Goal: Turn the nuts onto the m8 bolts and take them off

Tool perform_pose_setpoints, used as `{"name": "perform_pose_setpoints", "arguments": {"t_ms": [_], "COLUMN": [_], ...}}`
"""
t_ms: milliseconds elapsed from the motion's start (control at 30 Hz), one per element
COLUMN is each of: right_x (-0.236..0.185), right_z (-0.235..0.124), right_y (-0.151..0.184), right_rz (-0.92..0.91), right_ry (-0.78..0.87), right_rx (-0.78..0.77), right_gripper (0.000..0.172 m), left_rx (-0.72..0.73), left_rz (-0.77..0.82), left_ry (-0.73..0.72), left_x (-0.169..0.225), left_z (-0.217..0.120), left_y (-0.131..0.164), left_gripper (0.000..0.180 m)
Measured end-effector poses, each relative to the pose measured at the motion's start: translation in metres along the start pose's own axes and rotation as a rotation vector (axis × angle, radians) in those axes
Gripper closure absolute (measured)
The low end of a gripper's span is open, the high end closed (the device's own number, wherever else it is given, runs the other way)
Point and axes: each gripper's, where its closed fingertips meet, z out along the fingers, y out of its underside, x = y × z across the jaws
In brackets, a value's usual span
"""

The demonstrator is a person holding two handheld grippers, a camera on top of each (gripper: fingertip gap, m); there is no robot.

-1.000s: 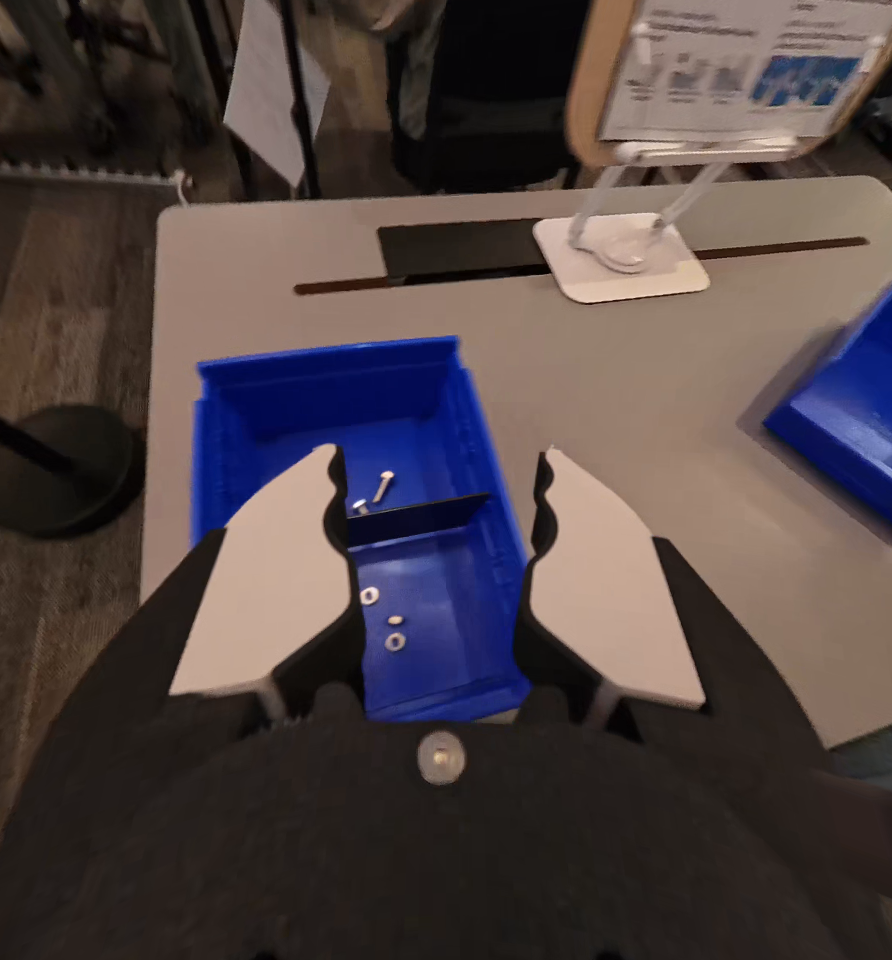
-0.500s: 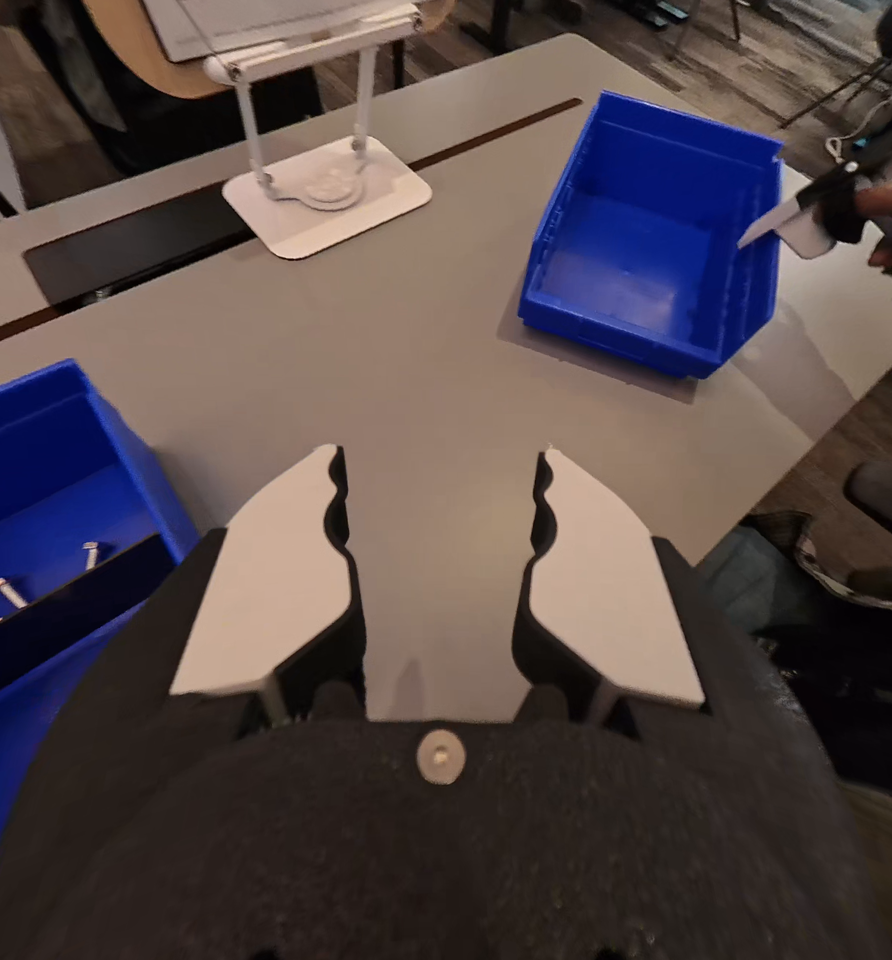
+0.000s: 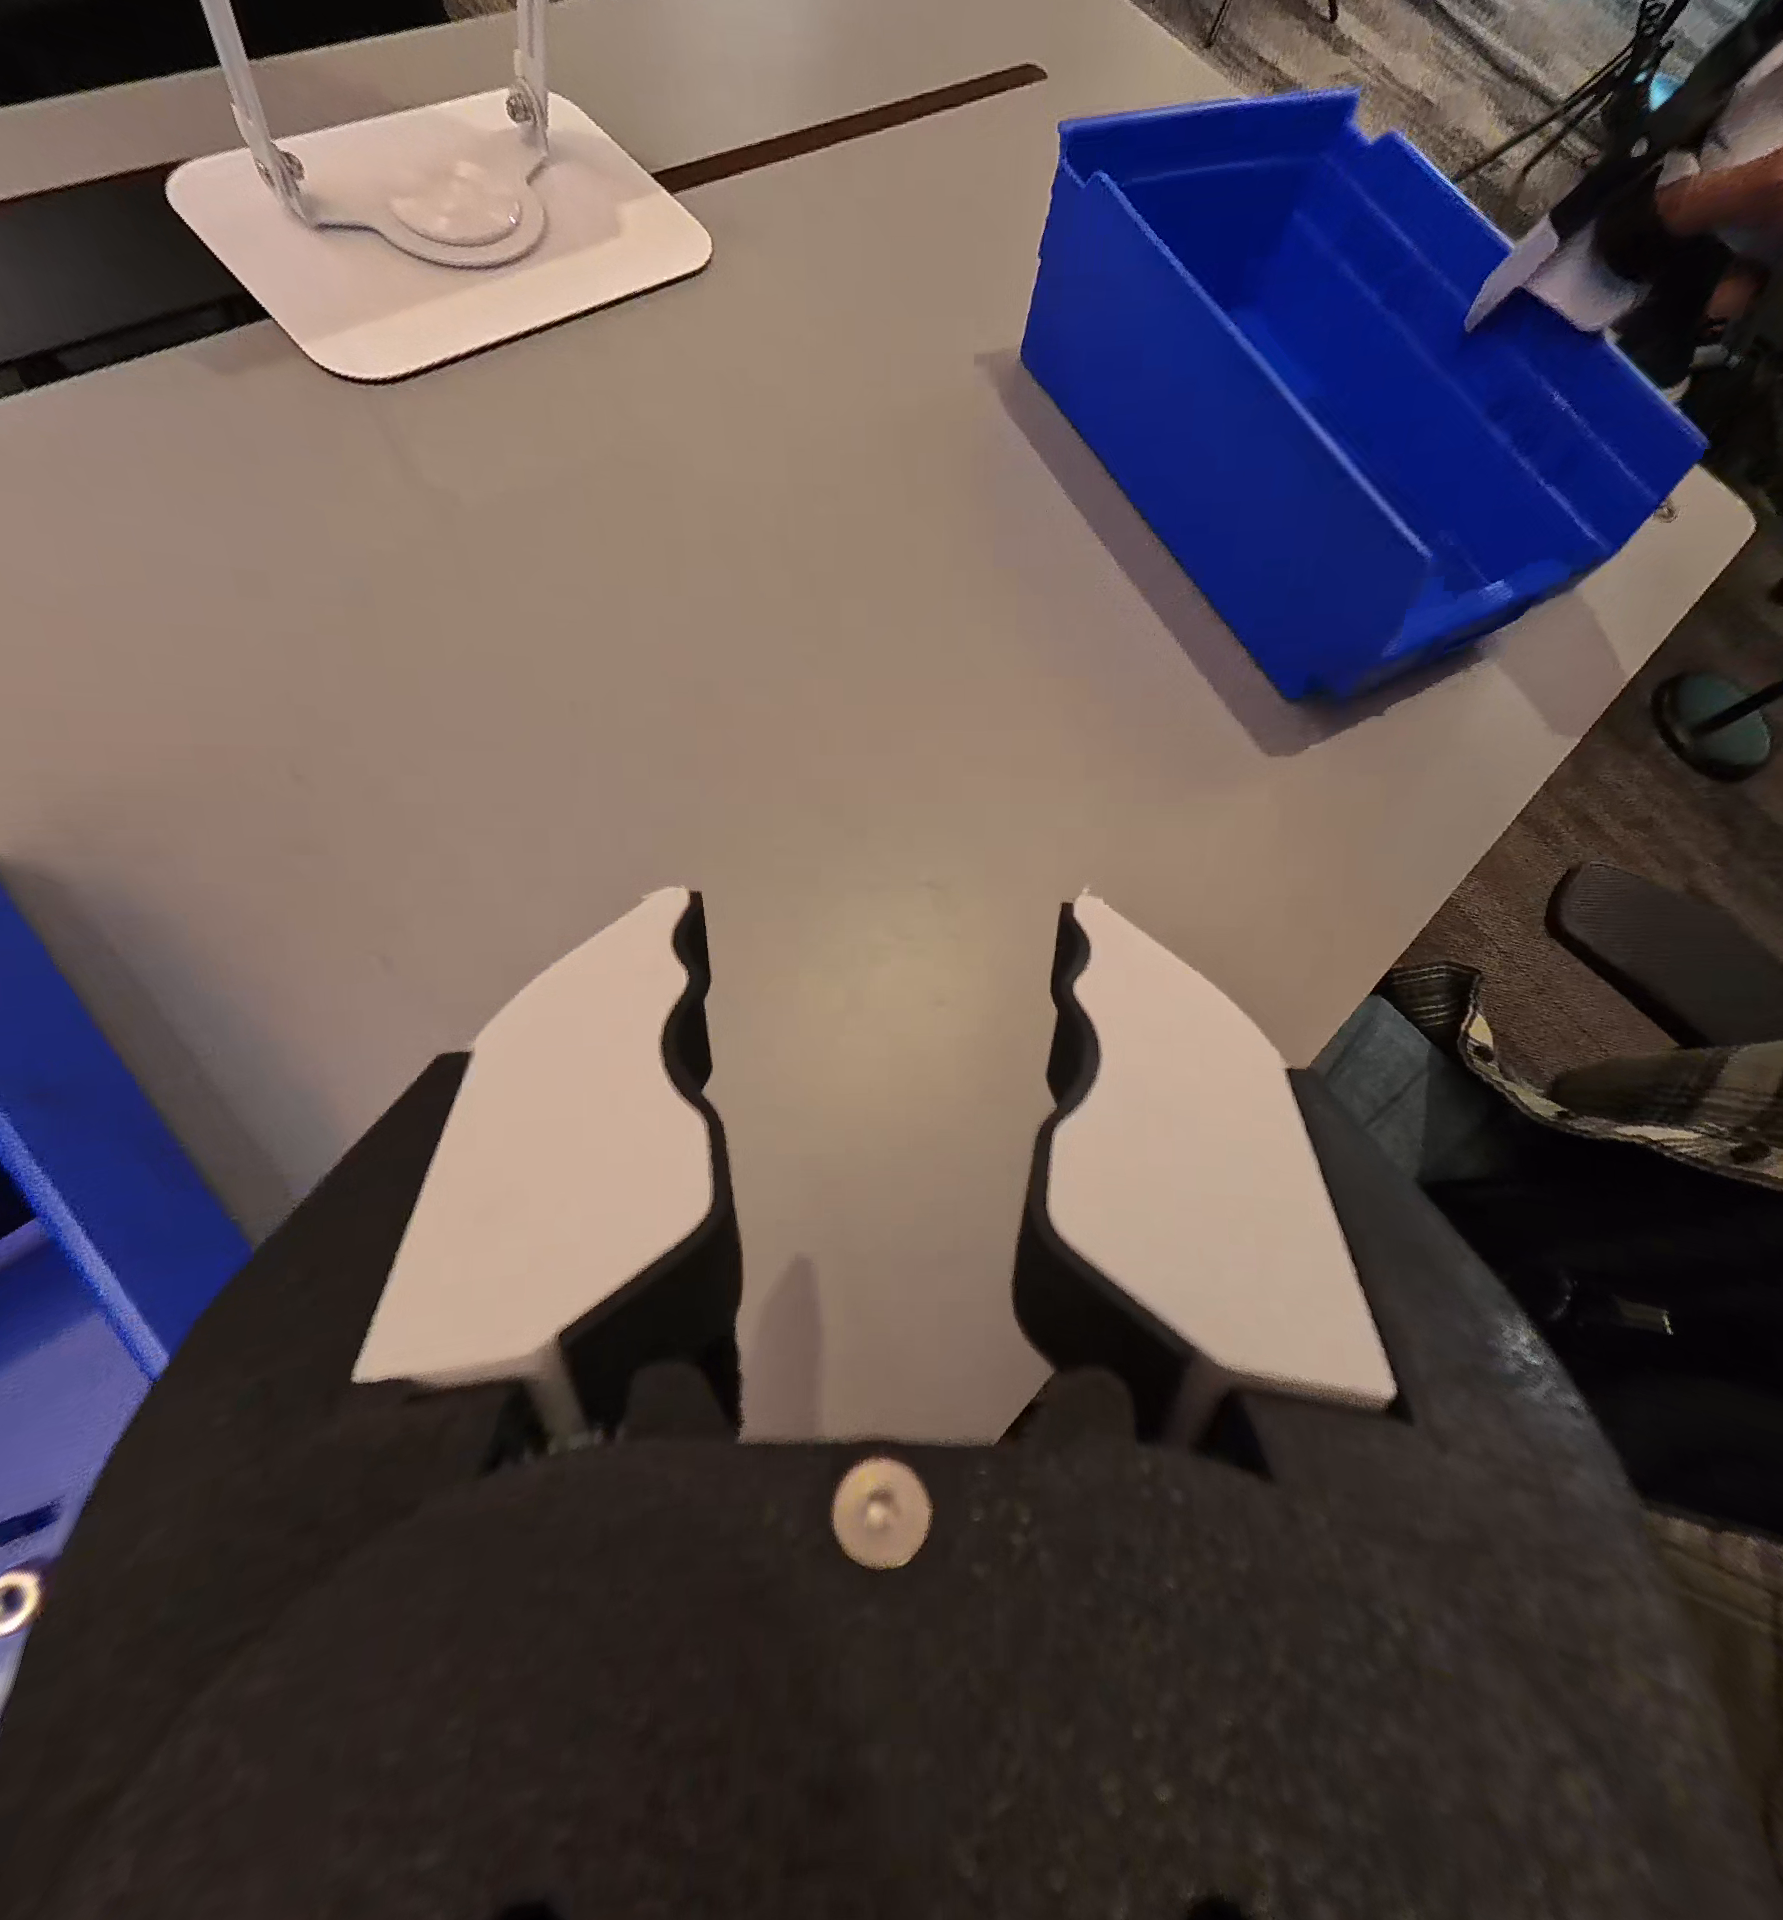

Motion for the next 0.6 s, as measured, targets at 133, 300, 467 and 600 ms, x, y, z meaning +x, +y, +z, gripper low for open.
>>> {"name": "perform_pose_setpoints", "arguments": {"t_ms": [133,300,467,600], "right_x": [0.024,0.048,0.076,0.103], "right_z": [0.000,0.000,-0.001,-0.005], "right_y": [-0.017,-0.039,-0.055,-0.061], "right_rz": [-0.030,-0.041,-0.027,0.013], "right_ry": [0.020,0.013,0.018,0.041], "right_rx": [0.002,0.014,0.035,0.054], "right_gripper": [0.166,0.167,0.167,0.166], "left_rx": [-0.013,-0.036,-0.064,-0.074], "left_rz": [0.004,0.010,0.012,0.025], "left_ry": [-0.002,-0.005,-0.004,-0.003], "left_x": [0.001,0.003,0.007,0.011], "left_z": [0.005,0.012,0.022,0.029], "left_y": [0.001,0.001,0.000,-0.004], "left_gripper": [0.118,0.119,0.119,0.120]}}
